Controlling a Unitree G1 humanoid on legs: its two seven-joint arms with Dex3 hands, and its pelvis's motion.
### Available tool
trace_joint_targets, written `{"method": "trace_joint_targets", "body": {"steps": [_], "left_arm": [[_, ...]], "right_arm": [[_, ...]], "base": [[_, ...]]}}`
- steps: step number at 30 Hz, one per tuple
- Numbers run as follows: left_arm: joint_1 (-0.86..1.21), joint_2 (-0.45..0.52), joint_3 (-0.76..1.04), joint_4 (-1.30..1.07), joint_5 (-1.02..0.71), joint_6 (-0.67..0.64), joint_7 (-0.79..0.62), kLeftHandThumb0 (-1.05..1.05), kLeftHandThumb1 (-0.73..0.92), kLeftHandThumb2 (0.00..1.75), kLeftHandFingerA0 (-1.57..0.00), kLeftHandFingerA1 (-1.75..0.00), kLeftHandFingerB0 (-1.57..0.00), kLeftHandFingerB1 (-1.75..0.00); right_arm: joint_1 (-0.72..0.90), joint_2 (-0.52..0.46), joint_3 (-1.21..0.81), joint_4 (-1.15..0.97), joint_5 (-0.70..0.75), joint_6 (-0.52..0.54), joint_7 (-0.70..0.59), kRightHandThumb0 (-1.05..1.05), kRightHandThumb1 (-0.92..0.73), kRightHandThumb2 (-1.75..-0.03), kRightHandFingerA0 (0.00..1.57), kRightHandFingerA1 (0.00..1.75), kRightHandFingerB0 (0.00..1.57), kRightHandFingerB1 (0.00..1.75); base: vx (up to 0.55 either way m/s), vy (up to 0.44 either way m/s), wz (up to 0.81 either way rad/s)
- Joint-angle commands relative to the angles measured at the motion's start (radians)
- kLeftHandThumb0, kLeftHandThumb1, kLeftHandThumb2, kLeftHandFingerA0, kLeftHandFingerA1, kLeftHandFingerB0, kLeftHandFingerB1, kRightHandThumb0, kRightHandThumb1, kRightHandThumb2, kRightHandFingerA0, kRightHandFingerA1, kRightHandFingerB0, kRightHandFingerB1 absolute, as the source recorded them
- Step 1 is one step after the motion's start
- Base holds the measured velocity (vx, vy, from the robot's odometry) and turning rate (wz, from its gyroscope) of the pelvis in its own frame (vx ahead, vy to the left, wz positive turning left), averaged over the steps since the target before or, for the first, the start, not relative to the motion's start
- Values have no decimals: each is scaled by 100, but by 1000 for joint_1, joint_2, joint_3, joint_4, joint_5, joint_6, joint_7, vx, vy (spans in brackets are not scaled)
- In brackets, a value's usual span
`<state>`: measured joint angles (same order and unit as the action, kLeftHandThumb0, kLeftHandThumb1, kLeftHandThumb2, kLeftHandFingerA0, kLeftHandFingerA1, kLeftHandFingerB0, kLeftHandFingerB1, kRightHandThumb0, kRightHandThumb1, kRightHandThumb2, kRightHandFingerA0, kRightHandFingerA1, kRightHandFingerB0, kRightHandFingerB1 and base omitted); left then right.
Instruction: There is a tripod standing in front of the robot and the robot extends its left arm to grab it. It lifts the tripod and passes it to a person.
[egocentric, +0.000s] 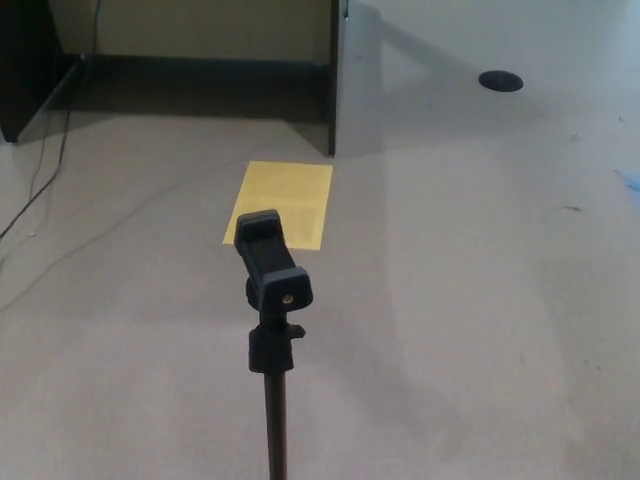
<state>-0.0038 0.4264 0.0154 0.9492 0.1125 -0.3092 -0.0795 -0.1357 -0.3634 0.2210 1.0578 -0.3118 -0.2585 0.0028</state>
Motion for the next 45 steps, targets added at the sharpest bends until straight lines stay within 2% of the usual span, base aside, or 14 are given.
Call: {"method": "trace_joint_targets", "body": {"steps": [1,2,7,17,18,22,25,26,31,32,33,34,40,45], "left_arm": [[-11,-23,11,-42,-24,-66,-33,-46,43,64,-28,-40,-13,-33],[-28,-39,8,-75,-36,-57,-55,-47,42,65,-25,-41,-10,-33],[-67,-73,-16,-193,-20,-50,-65,-56,41,67,-23,-42,-8,-33],[-204,-170,-66,-501,-44,194,-148,-30,26,84,-3,-49,0,-47],[-218,-183,-77,-518,-53,198,-161,-30,27,84,-3,-49,0,-47],[-247,-211,-118,-589,-28,264,-156,-29,27,84,-2,-48,0,-47],[-278,-232,-145,-612,-18,282,-157,-28,28,84,-2,-48,0,-47],[-290,-244,-150,-617,-31,291,-168,-28,28,84,-2,-48,0,-47],[-312,-276,-181,-636,-26,323,-174,-29,25,83,-2,-48,0,-47],[-311,-282,-188,-641,-26,328,-179,-28,26,83,-3,-49,0,-47],[-310,-286,-192,-644,-23,330,-174,-28,26,83,-3,-48,0,-47],[-309,-291,-197,-650,-22,343,-172,-28,27,84,-3,-48,0,-47],[-332,-314,-212,-636,-27,349,-177,-52,42,62,-13,-37,-8,-28],[-383,-332,-226,-600,-19,380,-173,-26,32,85,-2,-48,0,-47]], "right_arm": [[8,-12,13,24,-18,-55,5,-40,-71,-61,72,48,46,36],[9,-8,8,29,-10,-63,6,-46,-58,-86,61,58,40,49],[20,-2,9,38,-13,-71,-10,-40,-70,-61,68,43,47,36],[12,-9,13,25,-23,-76,-9,-41,-70,-61,70,44,47,36],[12,-9,19,24,-29,-76,-14,-48,-58,-86,65,58,42,49],[18,-8,16,22,-26,-84,-15,-40,-70,-61,73,48,47,36],[9,-3,15,26,-25,-73,-8,-47,-58,-86,63,58,41,49],[7,-1,16,27,-26,-75,-10,-41,-70,-61,72,46,47,36],[6,-2,20,32,-34,-83,-19,-41,-70,-61,73,48,47,36],[6,0,16,34,-30,-86,-17,-48,-57,-85,64,58,42,49],[6,1,15,35,-27,-87,-14,-41,-70,-61,72,47,47,36],[6,1,14,34,-27,-87,-13,-48,-57,-86,64,59,42,50],[-4,-2,14,47,-28,-105,-1,-49,-58,-87,64,59,42,50],[-14,0,11,47,-28,-103,2,-41,-71,-61,72,47,47,37]], "base": [[0,0,0],[0,0,0],[0,0,0],[-1,0,1],[0,0,0],[0,0,0],[0,0,0],[0,0,0],[0,0,0],[0,0,0],[0,0,0],[0,0,0],[0,0,0],[0,0,0]]}}
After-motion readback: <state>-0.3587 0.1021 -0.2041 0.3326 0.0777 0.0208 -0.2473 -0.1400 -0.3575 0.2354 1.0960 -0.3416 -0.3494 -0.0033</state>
